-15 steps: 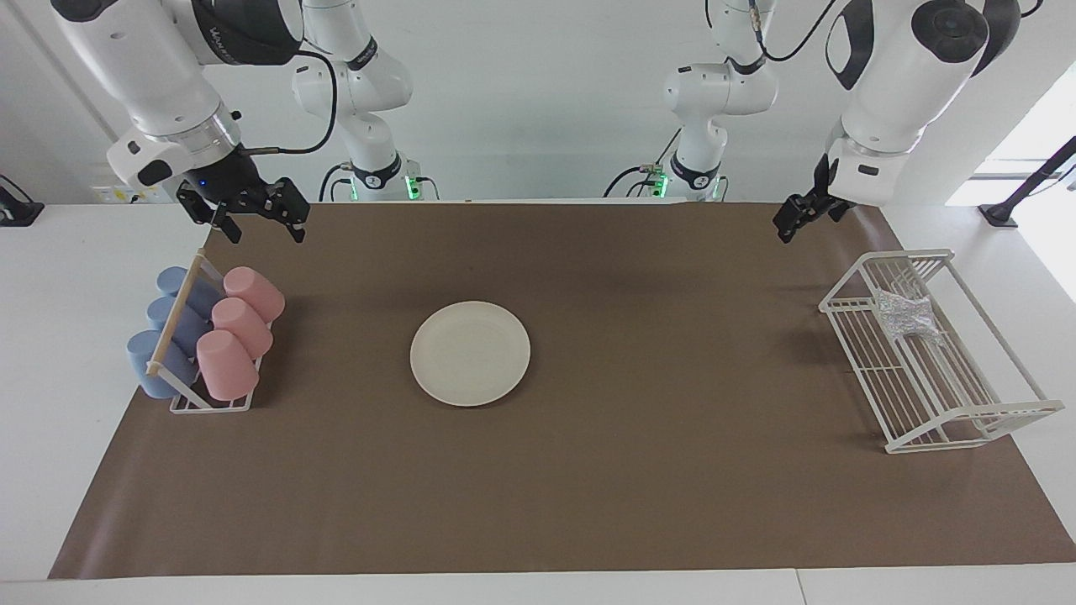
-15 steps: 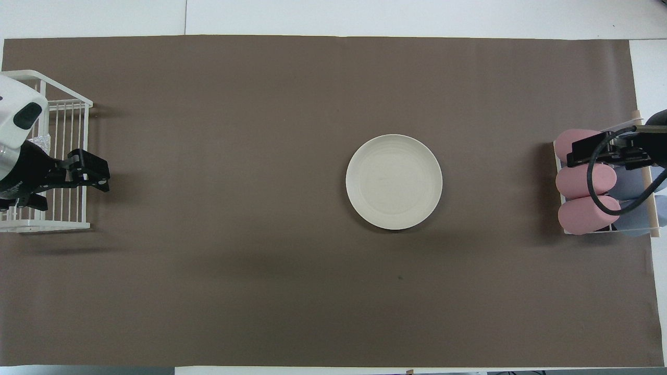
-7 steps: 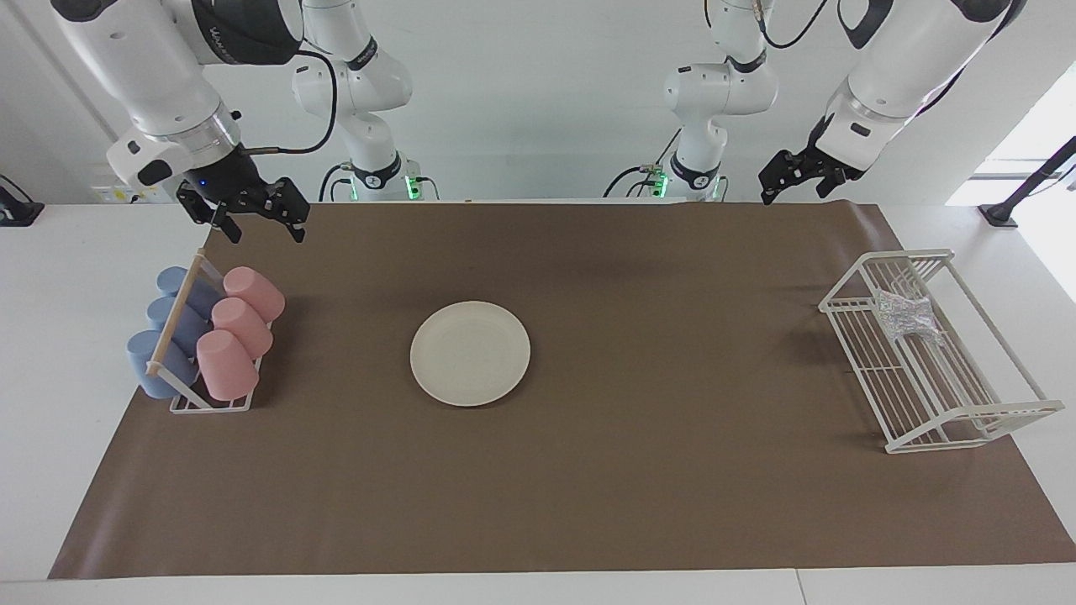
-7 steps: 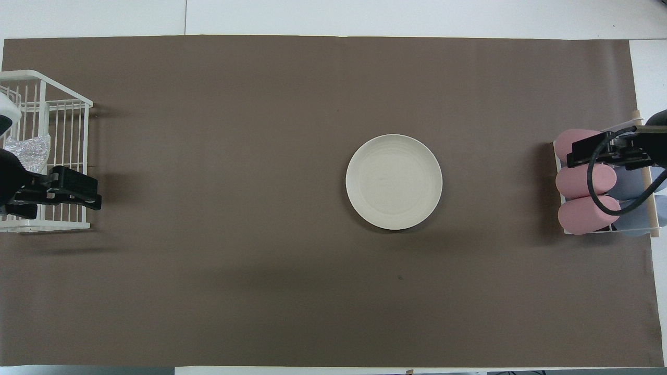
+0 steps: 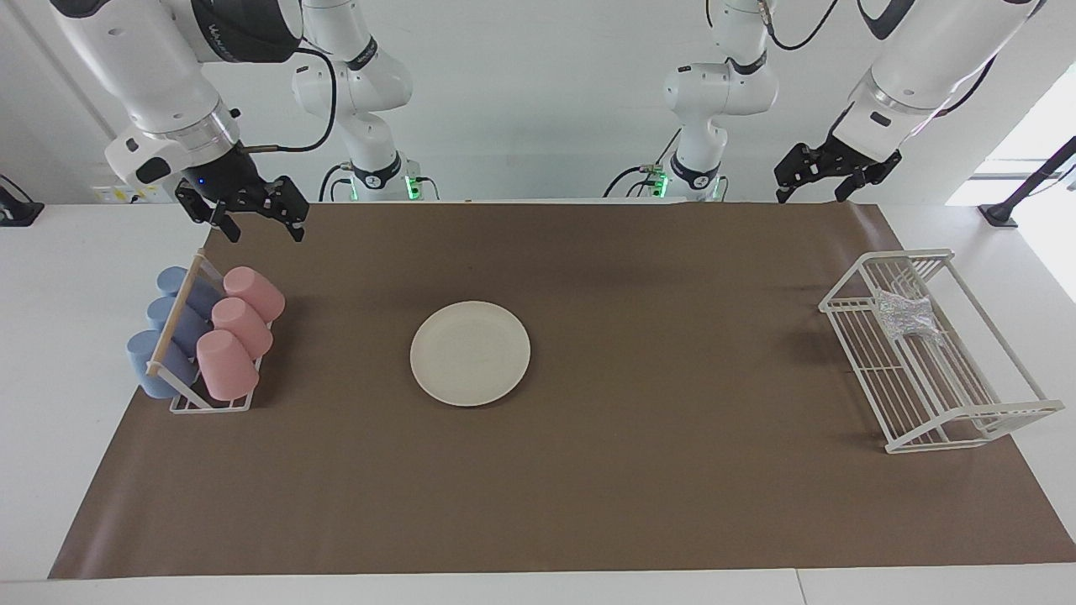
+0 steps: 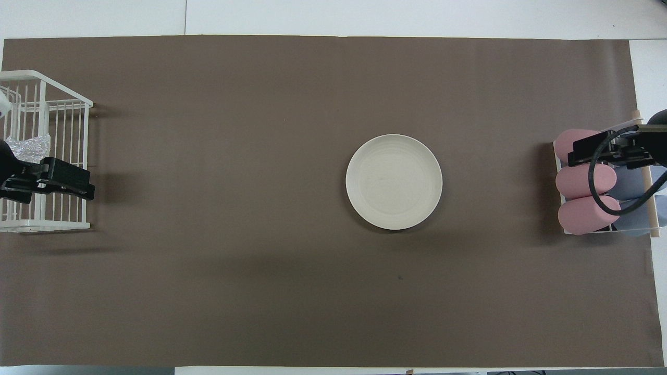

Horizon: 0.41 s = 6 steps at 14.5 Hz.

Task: Wipe plate with sponge

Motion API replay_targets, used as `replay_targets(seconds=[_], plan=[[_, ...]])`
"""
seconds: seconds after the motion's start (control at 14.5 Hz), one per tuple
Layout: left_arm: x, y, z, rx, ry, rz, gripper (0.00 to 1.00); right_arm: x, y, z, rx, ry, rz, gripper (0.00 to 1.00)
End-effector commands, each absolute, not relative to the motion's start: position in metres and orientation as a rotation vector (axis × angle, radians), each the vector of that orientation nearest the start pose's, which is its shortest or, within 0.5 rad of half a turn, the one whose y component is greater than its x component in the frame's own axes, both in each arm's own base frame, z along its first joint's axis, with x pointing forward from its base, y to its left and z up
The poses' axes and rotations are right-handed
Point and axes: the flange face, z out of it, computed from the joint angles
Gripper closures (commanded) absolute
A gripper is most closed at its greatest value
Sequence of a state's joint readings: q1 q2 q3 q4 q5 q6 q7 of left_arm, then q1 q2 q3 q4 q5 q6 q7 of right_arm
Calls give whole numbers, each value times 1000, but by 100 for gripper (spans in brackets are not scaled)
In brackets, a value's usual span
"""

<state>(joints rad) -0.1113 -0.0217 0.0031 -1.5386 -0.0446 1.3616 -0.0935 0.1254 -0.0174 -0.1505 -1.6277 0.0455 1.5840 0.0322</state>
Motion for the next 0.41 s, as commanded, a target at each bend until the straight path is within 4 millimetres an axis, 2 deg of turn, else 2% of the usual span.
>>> replay_targets(seconds=[0.0, 0.34], plan=[[521, -63, 639, -3157, 16, 202, 0, 546, -9, 613, -3108, 55, 55, 0], [522, -64, 640, -3158, 23, 184, 0, 546, -10, 613, -3110, 55, 57, 0]])
